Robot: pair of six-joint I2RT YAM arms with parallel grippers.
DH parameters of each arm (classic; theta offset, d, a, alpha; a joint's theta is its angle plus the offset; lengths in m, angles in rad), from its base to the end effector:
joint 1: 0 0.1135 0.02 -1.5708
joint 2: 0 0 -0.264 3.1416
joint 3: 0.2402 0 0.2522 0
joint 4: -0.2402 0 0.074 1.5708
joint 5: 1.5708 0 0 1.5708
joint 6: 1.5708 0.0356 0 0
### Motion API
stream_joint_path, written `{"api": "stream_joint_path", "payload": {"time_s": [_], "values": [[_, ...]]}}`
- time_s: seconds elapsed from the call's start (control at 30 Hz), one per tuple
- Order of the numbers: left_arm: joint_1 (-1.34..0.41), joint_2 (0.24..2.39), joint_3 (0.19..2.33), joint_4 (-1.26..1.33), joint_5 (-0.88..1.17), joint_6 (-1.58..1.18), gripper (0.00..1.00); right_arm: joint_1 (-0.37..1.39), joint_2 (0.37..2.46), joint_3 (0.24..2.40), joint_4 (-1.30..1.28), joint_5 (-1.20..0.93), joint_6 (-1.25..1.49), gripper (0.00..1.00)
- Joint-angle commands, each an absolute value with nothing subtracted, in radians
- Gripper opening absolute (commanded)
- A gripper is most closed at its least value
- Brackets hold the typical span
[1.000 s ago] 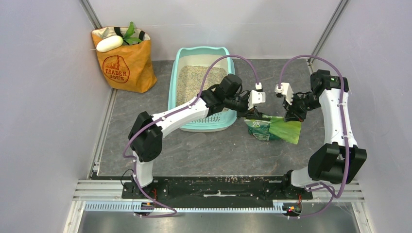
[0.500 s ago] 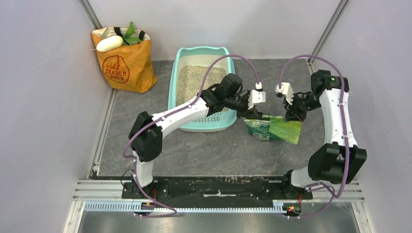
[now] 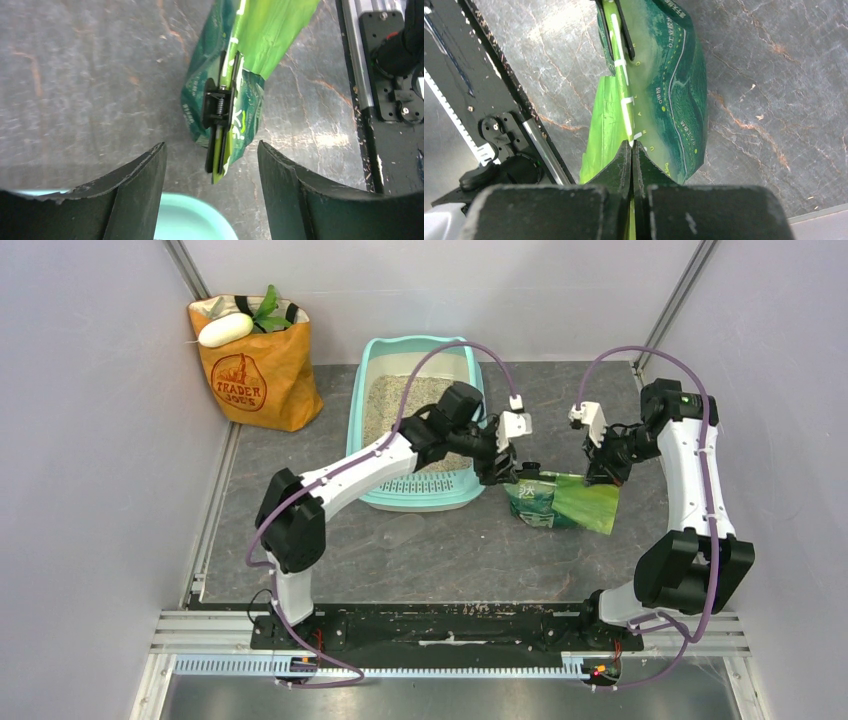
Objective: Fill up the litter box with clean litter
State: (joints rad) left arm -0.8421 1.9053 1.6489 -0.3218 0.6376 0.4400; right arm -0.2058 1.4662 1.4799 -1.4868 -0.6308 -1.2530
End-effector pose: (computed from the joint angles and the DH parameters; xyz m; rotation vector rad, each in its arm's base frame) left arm 0.2804 -0.3459 0.3027 1.5747 1.4755 -0.9167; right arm 0.2457 -0.0298 0.3371 -1.3345 2.2286 0.5472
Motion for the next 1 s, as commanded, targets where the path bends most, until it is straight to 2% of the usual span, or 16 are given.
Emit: {"api": "stream_joint_path", "payload": {"time_s": [0.0, 0.43, 0.63, 0.67, 0.73, 0.9, 0.97], "values": [[-0.801, 1.791, 1.660, -0.214, 0.662, 0.363, 0.73, -0.204, 1.476, 1.531, -1.352, -0.682, -1.056, 0.00], [-0.714, 1.768, 1.665, -0.167, 0.642, 0.279, 0.74, -0.197, 1.484, 1.509, -0.821, -0.730, -0.537, 0.00], [-0.687, 1.766, 1.671, -0.184, 0.598, 0.254, 0.74, -0.155, 1.532, 1.484, -0.830, -0.689, -0.540, 0.00], [-0.677, 1.767, 1.677, -0.193, 0.592, 0.237, 0.75, -0.155, 1.544, 1.488, -0.852, -0.688, -0.551, 0.06], [-0.656, 1.767, 1.686, -0.210, 0.588, 0.201, 0.77, -0.154, 1.558, 1.505, -0.909, -0.692, -0.567, 0.28], [-0.607, 1.745, 1.692, -0.257, 0.594, 0.151, 0.80, -0.155, 1.544, 1.496, -0.927, -0.679, -0.577, 0.62], [-0.589, 1.734, 1.693, -0.276, 0.589, 0.140, 0.81, -0.155, 1.534, 1.500, -0.923, -0.679, -0.568, 0.72]]}}
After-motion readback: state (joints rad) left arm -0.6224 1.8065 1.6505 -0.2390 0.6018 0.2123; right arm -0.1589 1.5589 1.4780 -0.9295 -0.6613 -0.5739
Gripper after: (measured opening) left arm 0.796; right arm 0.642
